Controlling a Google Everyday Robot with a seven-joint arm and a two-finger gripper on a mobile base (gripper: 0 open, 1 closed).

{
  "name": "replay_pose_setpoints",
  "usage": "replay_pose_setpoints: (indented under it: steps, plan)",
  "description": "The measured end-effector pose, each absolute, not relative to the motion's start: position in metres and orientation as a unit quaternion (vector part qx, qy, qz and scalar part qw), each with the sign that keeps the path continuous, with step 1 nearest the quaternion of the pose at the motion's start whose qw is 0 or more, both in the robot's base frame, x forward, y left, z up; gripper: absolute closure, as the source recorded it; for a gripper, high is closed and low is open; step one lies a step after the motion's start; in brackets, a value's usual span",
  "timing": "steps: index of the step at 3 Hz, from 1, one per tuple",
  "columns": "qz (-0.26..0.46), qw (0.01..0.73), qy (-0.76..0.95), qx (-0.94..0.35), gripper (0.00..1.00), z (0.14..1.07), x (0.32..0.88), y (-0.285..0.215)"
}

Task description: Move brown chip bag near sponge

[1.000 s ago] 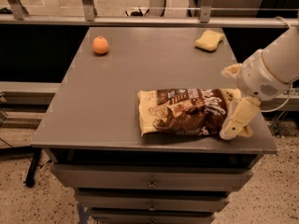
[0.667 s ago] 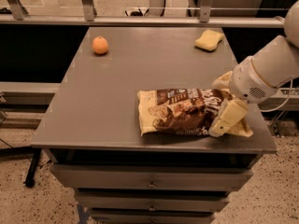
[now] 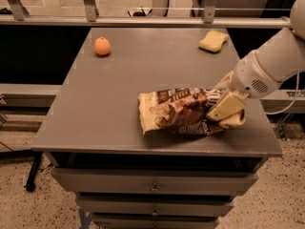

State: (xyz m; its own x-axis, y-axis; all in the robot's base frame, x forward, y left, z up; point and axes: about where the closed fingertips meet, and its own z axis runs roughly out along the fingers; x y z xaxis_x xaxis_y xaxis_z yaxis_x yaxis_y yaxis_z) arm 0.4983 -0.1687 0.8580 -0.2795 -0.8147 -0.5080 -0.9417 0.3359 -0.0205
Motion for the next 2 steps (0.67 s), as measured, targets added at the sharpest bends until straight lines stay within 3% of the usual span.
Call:
replay_pose_setpoints:
  steps: [1,2]
  plan:
    - [0.099,0.254,0.788,-0.552,0.96,0.8997,0.5033,-0.1795]
    - [0.099,0.255,0.787,-0.554,1.00,0.9005,0.5029,-0.1782]
